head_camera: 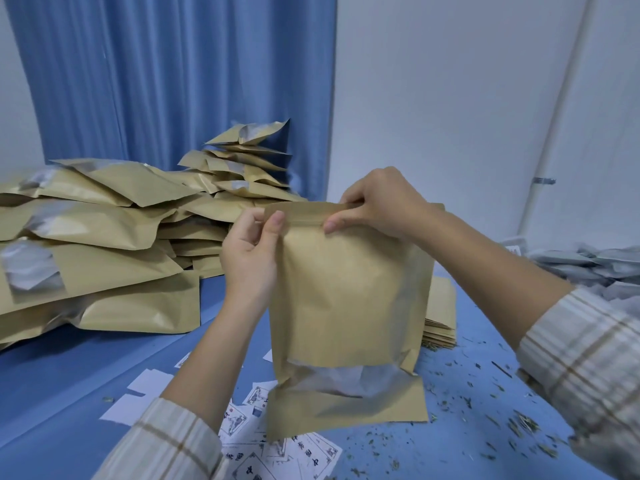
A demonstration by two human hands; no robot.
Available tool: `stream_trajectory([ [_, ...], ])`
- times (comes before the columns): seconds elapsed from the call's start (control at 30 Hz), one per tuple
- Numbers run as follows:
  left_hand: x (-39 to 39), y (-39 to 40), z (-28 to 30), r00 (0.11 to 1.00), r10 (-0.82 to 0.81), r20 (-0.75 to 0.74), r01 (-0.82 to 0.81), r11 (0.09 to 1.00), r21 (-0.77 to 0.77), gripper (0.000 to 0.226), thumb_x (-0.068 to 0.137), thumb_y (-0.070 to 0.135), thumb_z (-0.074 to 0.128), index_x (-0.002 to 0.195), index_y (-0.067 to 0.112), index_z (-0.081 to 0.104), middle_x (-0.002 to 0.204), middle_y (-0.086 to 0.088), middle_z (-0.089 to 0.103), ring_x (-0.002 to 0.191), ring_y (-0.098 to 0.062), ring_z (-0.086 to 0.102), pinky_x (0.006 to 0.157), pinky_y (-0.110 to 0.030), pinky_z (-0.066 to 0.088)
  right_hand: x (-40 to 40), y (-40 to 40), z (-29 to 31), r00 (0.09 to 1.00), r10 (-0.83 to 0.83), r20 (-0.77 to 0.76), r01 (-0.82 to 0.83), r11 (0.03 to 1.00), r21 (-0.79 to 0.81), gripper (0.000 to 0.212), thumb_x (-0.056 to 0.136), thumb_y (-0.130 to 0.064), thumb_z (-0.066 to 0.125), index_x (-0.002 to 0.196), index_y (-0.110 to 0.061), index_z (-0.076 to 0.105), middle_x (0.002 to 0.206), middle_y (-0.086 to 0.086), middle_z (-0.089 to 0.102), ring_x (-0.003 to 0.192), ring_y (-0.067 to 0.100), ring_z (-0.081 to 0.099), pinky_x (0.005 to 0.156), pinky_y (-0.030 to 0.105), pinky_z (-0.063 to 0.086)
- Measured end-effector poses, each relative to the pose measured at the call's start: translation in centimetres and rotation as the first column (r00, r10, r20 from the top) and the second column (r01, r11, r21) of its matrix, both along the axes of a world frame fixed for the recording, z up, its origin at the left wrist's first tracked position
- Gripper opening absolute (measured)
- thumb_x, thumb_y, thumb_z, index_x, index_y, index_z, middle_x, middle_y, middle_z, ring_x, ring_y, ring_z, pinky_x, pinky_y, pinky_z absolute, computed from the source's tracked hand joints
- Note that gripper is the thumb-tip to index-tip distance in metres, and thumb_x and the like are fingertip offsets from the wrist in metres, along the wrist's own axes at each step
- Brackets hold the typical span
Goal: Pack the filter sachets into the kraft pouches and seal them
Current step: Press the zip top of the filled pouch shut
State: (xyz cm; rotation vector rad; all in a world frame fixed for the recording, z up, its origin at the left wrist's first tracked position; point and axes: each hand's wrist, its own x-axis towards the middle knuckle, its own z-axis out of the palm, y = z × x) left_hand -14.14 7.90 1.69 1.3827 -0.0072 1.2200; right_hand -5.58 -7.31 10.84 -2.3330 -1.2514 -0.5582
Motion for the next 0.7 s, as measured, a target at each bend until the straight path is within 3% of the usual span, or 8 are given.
stream_trajectory([
  [0.17, 0.6, -0.5, 0.5, 1.0, 0.0, 0.008, 0.0, 1.0, 0.0, 0.018, 0.092, 0.02, 0.061, 0.075, 0.024, 0.058, 0.062, 0.019, 0.062, 0.061, 0.005, 0.053, 0.06, -0.006, 0.04, 0.7, -0.9, -0.8, 0.957, -0.158, 0.243, 0.171, 0.985, -0.036, 0.063, 0.07, -0.072, 0.053, 0.051, -0.018, 0.027, 0.047, -0.002, 0.031, 0.049, 0.011, 0.03, 0.047, 0.029, 0.021],
  [0.27, 0.7, -0.5, 0.3, 1.0, 0.026, -0.008, -0.026, 1.0, -0.015, 0.019, 0.092, 0.021, 0.061, 0.073, 0.023, 0.059, 0.063, 0.015, 0.061, 0.06, 0.005, 0.052, 0.06, -0.005, 0.038, 1.5, -1.7, -1.5, 0.92, -0.225, 0.321, 0.237, 0.971, 0.001, 0.065, 0.072, -0.075, 0.043, 0.05, -0.017, 0.026, 0.044, -0.004, 0.03, 0.047, 0.009, 0.029, 0.046, 0.027, 0.019],
  [0.33, 0.5, 0.4, 0.1, 0.999, 0.039, -0.017, -0.04, 0.997, -0.059, 0.016, 0.09, 0.022, 0.063, 0.075, 0.024, 0.06, 0.063, 0.016, 0.063, 0.06, 0.008, 0.053, 0.061, -0.006, 0.039, 2.7, -3.3, -1.7, 0.92, -0.289, 0.264, 0.283, 0.957, 0.06, 0.067, 0.069, -0.077, 0.042, 0.049, -0.015, 0.028, 0.043, -0.004, 0.031, 0.046, 0.012, 0.032, 0.047, 0.028, 0.021],
  [0.43, 0.0, 1.4, 0.0, 0.995, -0.069, -0.075, 0.062, 0.994, -0.089, 0.005, 0.084, 0.028, 0.068, 0.086, 0.03, 0.064, 0.068, 0.02, 0.068, 0.063, 0.007, 0.058, 0.061, -0.014, 0.043, 4.1, -5.2, -3.0, 0.966, -0.247, 0.07, 0.224, 0.943, 0.245, 0.065, 0.07, -0.068, 0.057, 0.047, -0.016, 0.026, 0.043, -0.002, 0.028, 0.047, 0.014, 0.029, 0.052, 0.03, 0.023],
  [0.5, 0.0, 1.4, -0.9, 0.962, -0.2, -0.184, 0.193, 0.98, -0.054, 0.03, 0.075, 0.028, 0.078, 0.101, 0.028, 0.063, 0.076, 0.017, 0.071, 0.069, 0.002, 0.065, 0.058, -0.015, 0.048, 4.2, -5.1, -4.3, 0.975, -0.223, 0.02, 0.196, 0.893, 0.405, 0.06, 0.071, -0.063, 0.06, 0.046, -0.018, 0.029, 0.043, -0.004, 0.032, 0.046, 0.011, 0.031, 0.051, 0.021, 0.025],
  [0.57, -0.2, 1.2, -2.6, 0.861, -0.318, -0.397, 0.319, 0.946, -0.065, 0.061, 0.052, 0.034, 0.09, 0.104, 0.018, 0.064, 0.08, 0.011, 0.074, 0.07, -0.005, 0.07, 0.054, -0.016, 0.05, 4.1, -4.7, -5.1, 0.985, -0.172, -0.013, 0.15, 0.821, 0.55, 0.051, 0.071, -0.057, 0.067, 0.049, -0.021, 0.039, 0.047, -0.008, 0.042, 0.048, 0.007, 0.038, 0.053, 0.013, 0.031],
  [0.63, -0.5, 1.4, -4.7, 0.755, -0.382, -0.533, 0.378, 0.918, -0.122, 0.074, 0.032, 0.045, 0.088, 0.096, 0.015, 0.069, 0.085, 0.004, 0.075, 0.074, -0.011, 0.071, 0.056, -0.018, 0.051, 3.8, -4.4, -5.4, 0.993, -0.056, -0.101, 0.111, 0.715, 0.69, 0.034, 0.07, -0.049, 0.073, 0.063, -0.025, 0.051, 0.061, -0.013, 0.054, 0.06, -0.004, 0.049, 0.06, 0.004, 0.034],
  [0.7, -0.4, 2.0, -6.2, 0.748, -0.403, -0.528, 0.368, 0.913, -0.176, 0.083, 0.023, 0.049, 0.089, 0.096, 0.014, 0.069, 0.09, -0.001, 0.075, 0.081, -0.016, 0.072, 0.064, -0.024, 0.053, 3.6, -4.5, -6.1, 0.969, 0.08, -0.232, 0.125, 0.654, 0.746, 0.026, 0.072, -0.045, 0.074, 0.084, -0.03, 0.056, 0.082, -0.018, 0.06, 0.076, -0.015, 0.053, 0.071, 0.0, 0.036],
])
